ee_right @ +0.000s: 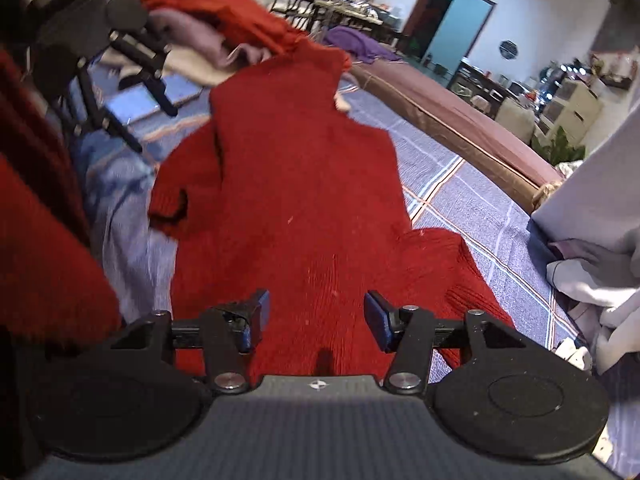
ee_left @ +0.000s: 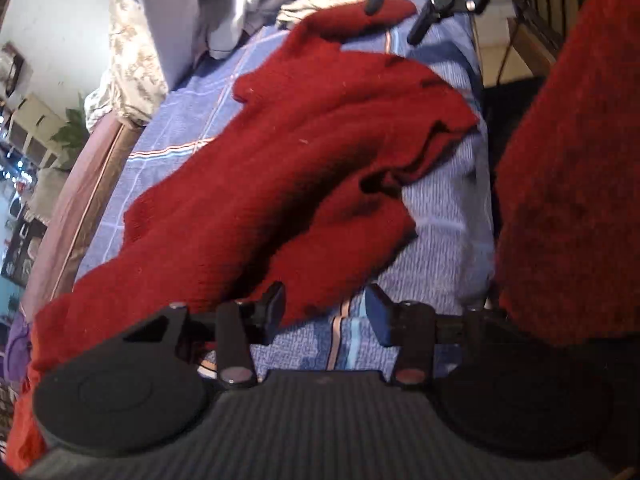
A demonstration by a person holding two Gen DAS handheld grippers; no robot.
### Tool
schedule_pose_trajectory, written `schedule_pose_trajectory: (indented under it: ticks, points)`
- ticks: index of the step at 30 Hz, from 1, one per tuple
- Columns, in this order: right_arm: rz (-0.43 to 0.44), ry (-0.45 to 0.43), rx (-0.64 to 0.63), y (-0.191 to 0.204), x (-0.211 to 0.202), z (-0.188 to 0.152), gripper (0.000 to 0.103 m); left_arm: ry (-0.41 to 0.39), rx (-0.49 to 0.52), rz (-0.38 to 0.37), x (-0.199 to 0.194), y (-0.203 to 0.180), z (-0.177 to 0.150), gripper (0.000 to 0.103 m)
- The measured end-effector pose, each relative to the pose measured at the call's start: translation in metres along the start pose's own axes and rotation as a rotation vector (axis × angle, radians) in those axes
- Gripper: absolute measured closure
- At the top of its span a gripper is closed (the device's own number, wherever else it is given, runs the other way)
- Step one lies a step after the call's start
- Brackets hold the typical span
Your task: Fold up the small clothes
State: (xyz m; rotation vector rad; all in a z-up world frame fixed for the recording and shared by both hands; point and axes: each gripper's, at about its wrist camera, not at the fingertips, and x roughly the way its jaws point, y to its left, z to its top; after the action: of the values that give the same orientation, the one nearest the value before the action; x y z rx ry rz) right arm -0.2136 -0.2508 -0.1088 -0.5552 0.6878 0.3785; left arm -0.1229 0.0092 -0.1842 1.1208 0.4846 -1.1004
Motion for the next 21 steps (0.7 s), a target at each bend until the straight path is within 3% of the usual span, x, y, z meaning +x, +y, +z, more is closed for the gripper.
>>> schedule_pose_trajectory:
  ticks: [4,8,12,17,19,21]
  points:
    - [-0.021,0.048,-0.275,0.021,-0.005,-0.033,0.016,0.038,0.188,0.043,0.026,-0.002,-0.014,0.059]
    - [-0.035,0.045,-0.566,0.038,0.001,-0.068,0.018,-0.013,0.267,0.023,0.031,0.002,-0.020,0.057]
    - [-0.053,0.000,-0.769,0.046,0.019,-0.080,0.020,-0.032,0.319,0.016,0.032,0.003,-0.020,0.059]
    - [-0.044,-0.076,-0.766,0.037,0.039,-0.065,0.018,-0.066,0.344,0.016,0.037,0.003,-0.019,0.054]
    - [-0.075,-0.102,-0.677,0.032,0.040,-0.053,0.022,-0.048,0.278,0.028,0.047,0.011,-0.004,0.051]
    - [-0.048,-0.086,-0.613,0.025,0.035,-0.044,0.022,-0.053,0.248,0.004,0.053,0.019,0.005,0.051]
